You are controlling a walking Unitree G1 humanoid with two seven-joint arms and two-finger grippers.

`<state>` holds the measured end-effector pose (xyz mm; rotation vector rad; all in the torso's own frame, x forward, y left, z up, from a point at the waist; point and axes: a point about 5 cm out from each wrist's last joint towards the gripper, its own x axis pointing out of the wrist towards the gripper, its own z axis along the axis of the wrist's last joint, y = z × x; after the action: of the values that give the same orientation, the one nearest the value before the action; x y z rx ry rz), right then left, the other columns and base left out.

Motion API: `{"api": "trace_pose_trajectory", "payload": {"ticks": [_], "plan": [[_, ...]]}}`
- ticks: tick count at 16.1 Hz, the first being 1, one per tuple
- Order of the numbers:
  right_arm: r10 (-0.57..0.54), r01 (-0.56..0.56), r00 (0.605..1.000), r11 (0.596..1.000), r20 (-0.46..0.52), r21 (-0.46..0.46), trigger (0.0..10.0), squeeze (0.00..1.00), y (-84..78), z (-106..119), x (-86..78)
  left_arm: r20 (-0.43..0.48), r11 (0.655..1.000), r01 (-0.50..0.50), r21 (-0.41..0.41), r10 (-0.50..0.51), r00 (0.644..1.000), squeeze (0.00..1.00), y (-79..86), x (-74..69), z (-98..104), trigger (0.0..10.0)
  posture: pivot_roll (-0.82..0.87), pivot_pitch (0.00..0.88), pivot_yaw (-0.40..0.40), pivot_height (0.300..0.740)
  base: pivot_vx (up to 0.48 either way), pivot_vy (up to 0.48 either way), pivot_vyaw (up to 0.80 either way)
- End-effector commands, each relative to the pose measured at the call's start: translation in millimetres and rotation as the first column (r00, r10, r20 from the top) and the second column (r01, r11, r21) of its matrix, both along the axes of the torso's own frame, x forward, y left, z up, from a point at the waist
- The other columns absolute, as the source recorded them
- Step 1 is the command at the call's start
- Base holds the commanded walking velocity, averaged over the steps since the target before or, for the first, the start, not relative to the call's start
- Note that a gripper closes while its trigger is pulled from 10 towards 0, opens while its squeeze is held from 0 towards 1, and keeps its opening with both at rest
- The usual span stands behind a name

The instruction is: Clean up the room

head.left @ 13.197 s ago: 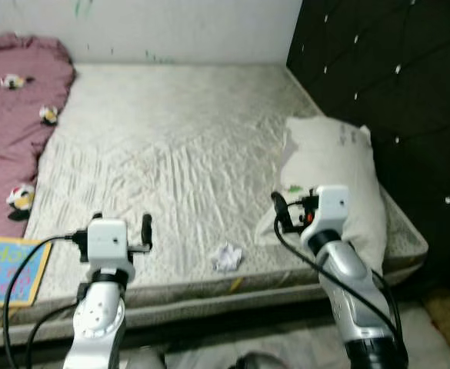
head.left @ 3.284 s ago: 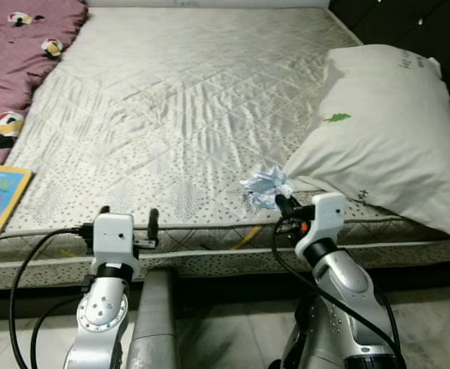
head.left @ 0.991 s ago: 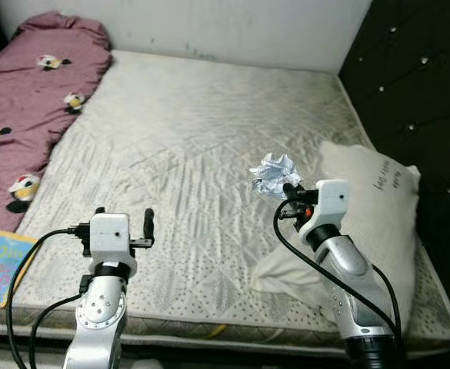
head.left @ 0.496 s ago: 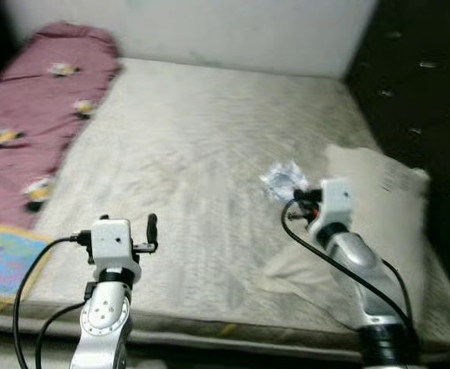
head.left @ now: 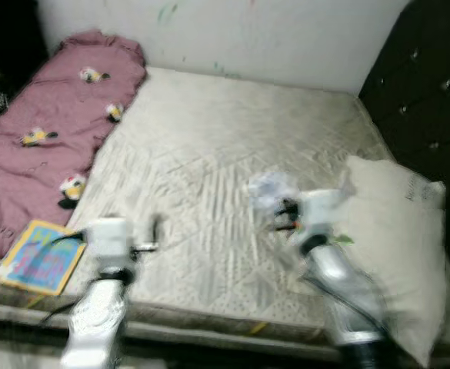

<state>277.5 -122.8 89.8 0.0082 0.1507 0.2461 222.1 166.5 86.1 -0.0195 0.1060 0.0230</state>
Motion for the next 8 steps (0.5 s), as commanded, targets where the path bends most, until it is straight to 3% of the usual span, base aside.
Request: {"api": "trace_pose_trajectory", "payload": {"ticks": [1, 6, 8], "plan": [[-0.092, 0.091, 0.995, 0.996, -0.031, -0.015, 10.0, 0.0, -16.8, -6.6, 1.2, 0.011, 0.998, 0.044, -0.041, -0.043, 0.999, 0.0, -11.3, 0.9, 3.7, 10.0, 0.06, 0.0, -0.075, 0.74, 0.0, 0.472, 0.0], [-0.098, 0.1, 0.994, 0.994, -0.04, 0.033, 10.0, 0.0, -19.4, -5.2, 5.6, 0.021, 0.996, 0.078, -0.051, -0.077, 0.997, 0.0, -11.2, 3.9, 6.0, 10.0, 0.04, 0.0, -0.079, 0.74, 0.0, 0.472, 0.0], [-0.088, 0.088, 0.996, 0.996, -0.032, 0.025, 10.0, 0.0, -19.5, -4.4, 8.1, 0.016, 0.997, 0.068, -0.033, -0.068, 0.998, 0.0, -10.3, 3.9, 6.3, 10.0, 0.04, 0.0, -0.08, 0.74, 0.0, 0.471, -0.8]]}}
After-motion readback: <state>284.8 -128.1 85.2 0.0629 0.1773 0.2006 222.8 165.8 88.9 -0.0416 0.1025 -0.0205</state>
